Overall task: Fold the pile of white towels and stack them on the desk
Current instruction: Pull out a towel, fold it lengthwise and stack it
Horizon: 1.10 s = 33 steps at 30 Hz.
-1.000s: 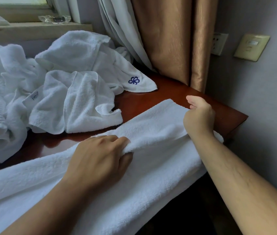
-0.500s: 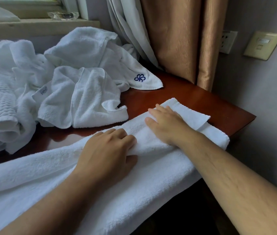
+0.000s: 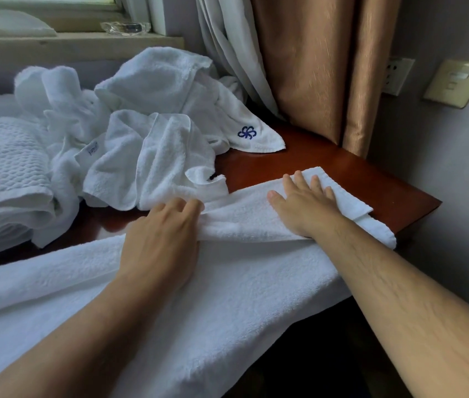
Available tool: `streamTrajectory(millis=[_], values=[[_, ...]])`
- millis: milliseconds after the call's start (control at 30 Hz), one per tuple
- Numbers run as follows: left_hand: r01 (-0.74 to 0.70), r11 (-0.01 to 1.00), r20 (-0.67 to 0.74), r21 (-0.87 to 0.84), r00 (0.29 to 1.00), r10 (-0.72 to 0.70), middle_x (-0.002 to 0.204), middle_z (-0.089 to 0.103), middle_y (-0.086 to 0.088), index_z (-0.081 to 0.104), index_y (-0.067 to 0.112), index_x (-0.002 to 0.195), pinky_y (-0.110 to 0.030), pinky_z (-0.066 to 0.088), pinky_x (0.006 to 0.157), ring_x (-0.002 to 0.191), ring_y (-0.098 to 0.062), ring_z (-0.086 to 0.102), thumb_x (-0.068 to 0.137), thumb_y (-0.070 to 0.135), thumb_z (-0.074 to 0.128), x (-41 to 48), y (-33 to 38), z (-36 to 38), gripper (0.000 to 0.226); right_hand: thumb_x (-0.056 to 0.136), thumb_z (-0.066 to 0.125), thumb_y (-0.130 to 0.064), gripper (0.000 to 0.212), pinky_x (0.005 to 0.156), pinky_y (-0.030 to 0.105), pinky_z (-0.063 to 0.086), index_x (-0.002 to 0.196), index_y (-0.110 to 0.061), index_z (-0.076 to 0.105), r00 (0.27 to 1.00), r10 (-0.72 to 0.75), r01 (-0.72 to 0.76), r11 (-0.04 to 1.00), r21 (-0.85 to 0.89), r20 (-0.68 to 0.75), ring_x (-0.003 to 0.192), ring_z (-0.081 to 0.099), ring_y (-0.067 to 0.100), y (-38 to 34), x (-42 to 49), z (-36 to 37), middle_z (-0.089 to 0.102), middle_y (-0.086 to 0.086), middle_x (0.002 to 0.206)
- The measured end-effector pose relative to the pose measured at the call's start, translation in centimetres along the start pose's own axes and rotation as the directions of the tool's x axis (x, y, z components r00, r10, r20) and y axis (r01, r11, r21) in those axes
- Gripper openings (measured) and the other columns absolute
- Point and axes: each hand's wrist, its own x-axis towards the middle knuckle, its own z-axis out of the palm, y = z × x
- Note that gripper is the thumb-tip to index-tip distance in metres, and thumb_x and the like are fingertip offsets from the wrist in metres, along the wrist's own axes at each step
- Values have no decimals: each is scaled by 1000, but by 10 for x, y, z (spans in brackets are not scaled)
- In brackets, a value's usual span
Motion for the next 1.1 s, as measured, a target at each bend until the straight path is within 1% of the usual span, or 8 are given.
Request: streamTrajectory(millis=[200, 300, 400, 500, 733, 867, 967, 1100], values=[[-51, 995, 17, 88, 999, 50, 94, 66, -4, 62, 17, 111, -37, 39, 58, 78, -31, 63, 74, 4, 59, -26, -25, -14, 40, 102, 14, -63, 71, 124, 53, 1, 163, -27, 7, 1000, 25, -25, 1000, -16, -8, 156, -6, 32, -9, -3, -7, -3, 2, 171], [26, 998, 22, 51, 999, -27, 104, 67, 0, 56, 21, 116, -39, 43, 68, 89, -29, 63, 82, 7, 49, -30, -35, -15, 37, 104, 29, -37, 52, 117, 52, 23, 150, -15, 39, 993, -23, 12, 995, -96, -113, 146, 22, 37, -42, -16, -20, 28, 12, 160], [54, 998, 6, 18, 999, -54, 110, 66, 4, 54, 25, 121, -36, 38, 69, 95, -28, 62, 85, 10, 53, -30, -39, -14, 39, 103, 36, -27, 38, 98, 44, 43, 130, -14, 58, 933, -226, 271, 954, 132, -281, 121, 48, 31, -92, -45, -19, 53, 11, 134], [91, 994, -13, 52, 996, -90, 109, 65, 6, 51, 27, 122, -37, 38, 76, 95, -25, 61, 84, 13, 53, -40, -54, -18, 41, 103, 40, -33, 37, 93, 37, 44, 123, -11, 62, 914, -352, 402, 854, 329, -201, 121, 52, 30, -126, -74, 0, 54, 11, 137], [314, 931, -46, 188, 949, -311, 107, 66, 2, 57, 27, 114, -42, 40, 84, 99, -27, 59, 90, 25, 54, -95, -140, -37, 24, 100, 40, -23, 37, 105, 42, 38, 131, -10, 54, 885, -387, 402, 916, 5, -261, 127, 45, 31, -141, -96, 19, 46, 13, 143], [332, 933, -94, 141, 942, -321, 108, 65, 0, 61, 28, 116, -42, 36, 91, 104, -29, 58, 87, 29, 61, -109, -159, -45, 29, 96, 53, -37, 39, 97, 44, 40, 127, -16, 60, 690, -625, 698, 708, 108, -364, 117, 49, 30, -211, -141, 23, 57, 5, 128], [375, 918, -97, 132, 926, -364, 117, 64, 1, 60, 29, 125, -41, 36, 93, 112, -27, 56, 86, 32, 65, -122, -176, -51, 39, 90, 64, -32, 37, 88, 44, 45, 120, -10, 66, 442, -814, 884, 466, 29, -377, 104, 52, 31, -248, -180, 34, 59, 11, 114], [562, 812, -73, 159, 827, -558, 125, 60, 1, 58, 32, 131, -42, 36, 98, 118, -26, 50, 87, 33, 65, -154, -220, -66, 44, 97, 55, -22, 24, 93, 37, 43, 109, -7, 70, 257, -952, 966, 248, 69, -168, 104, 55, 30, -275, -208, 47, 64, 12, 108]])
